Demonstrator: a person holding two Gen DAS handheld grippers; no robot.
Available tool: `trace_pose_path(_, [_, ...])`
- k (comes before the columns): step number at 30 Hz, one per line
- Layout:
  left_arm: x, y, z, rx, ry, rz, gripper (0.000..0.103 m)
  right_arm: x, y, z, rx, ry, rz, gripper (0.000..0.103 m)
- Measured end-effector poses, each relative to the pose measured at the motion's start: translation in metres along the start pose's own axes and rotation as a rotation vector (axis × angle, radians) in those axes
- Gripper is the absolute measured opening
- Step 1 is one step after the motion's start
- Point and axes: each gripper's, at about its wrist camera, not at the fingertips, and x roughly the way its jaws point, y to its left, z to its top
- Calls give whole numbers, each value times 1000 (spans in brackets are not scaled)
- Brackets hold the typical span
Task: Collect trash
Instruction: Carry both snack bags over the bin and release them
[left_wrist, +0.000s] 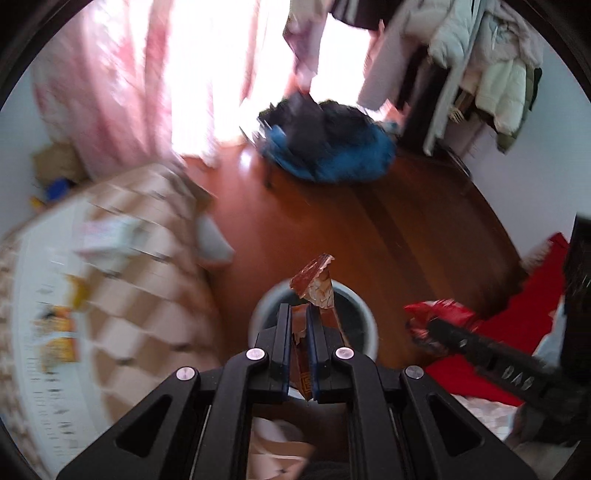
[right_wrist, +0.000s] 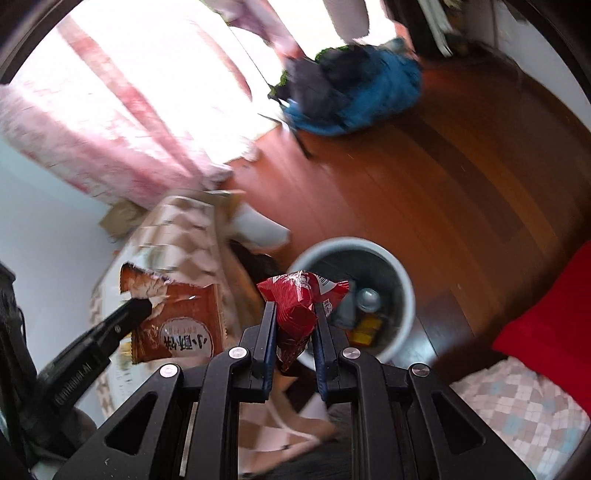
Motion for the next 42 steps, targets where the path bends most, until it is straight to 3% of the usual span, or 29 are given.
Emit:
trace_pose_path(6, [100, -13, 3, -8, 191, -41, 6, 84, -73, -3, 90, 137, -41, 18])
trace_pose_path(11, [164, -18, -5, 19, 333, -20, 7, 139, -100, -10, 114, 215, -68, 18])
trace_pose_path(14, [183, -19, -9, 31, 367, 8, 13, 167, -107, -11, 115, 256, -74, 19])
trace_pose_path(16, [191, -15, -10, 37, 378, 33, 26, 182, -107, -11, 104, 281, -93, 24])
trace_pose_path(18, [194, -11, -11, 30, 378, 58, 75, 191, -106, -11, 94, 295, -108, 34])
trace_pose_path(19, [193, -7, -12, 26, 375, 63, 84, 194, -106, -11, 92, 302, -120, 46])
trace_pose_path(20, [190, -6, -12, 23, 370, 67, 86, 195, -106, -11, 94, 305, -122, 63])
trace_pose_path(22, [184, -1, -12, 22, 365, 96, 86, 195, -105, -11, 94, 307, -124, 79])
trace_pose_path(24, [180, 3, -10, 25, 354, 120, 99, 190, -103, -12, 81, 305, -141, 83])
trace_pose_path(26, [170, 5, -12, 40, 330, 161, 100, 181, -100, -15, 67, 308, -172, 103])
trace_pose_path(33, [144, 5, -29, 61, 299, 241, 100, 154, -79, -23, -76, 287, -329, 103])
trace_pose_path(42, [108, 0, -42, 58, 255, 245, 100, 105, -64, -28, -105, 225, -361, 103])
